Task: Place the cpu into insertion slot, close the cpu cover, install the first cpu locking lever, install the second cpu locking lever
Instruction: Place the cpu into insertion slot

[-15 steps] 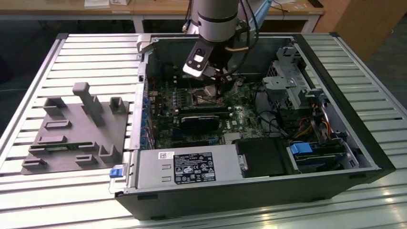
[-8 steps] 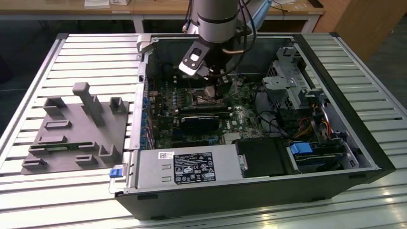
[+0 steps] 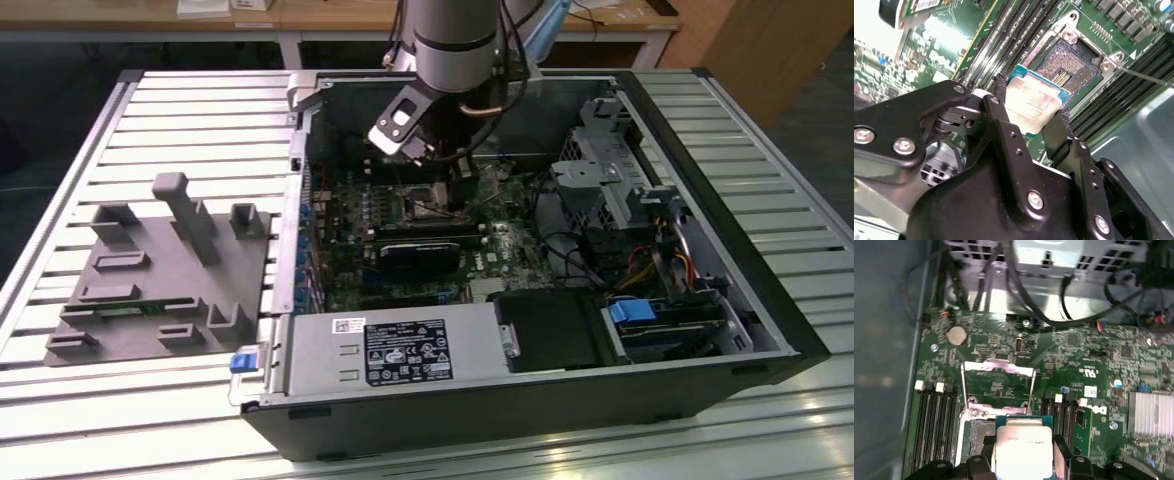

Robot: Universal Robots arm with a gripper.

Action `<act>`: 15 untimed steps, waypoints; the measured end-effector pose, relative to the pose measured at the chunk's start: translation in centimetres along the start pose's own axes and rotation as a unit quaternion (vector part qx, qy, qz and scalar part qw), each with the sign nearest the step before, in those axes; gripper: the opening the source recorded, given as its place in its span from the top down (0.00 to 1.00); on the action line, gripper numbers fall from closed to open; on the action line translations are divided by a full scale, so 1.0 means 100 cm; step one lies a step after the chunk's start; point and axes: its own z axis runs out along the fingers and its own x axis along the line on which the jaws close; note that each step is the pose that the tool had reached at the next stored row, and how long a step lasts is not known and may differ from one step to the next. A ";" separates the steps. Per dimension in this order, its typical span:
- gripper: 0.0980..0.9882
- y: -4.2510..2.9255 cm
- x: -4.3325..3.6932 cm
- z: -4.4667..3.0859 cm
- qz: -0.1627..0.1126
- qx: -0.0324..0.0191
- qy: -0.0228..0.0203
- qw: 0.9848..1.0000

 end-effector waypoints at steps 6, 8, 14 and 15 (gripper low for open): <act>0.51 -0.0015 0.0011 0.0037 0.038 0.000 -0.003 0.999; 0.51 -0.0027 0.0032 0.0057 0.041 0.000 -0.004 0.999; 0.51 -0.0074 0.0116 0.0112 0.042 0.000 -0.004 0.999; 0.51 -0.0084 0.0130 0.0122 0.042 0.000 -0.004 0.999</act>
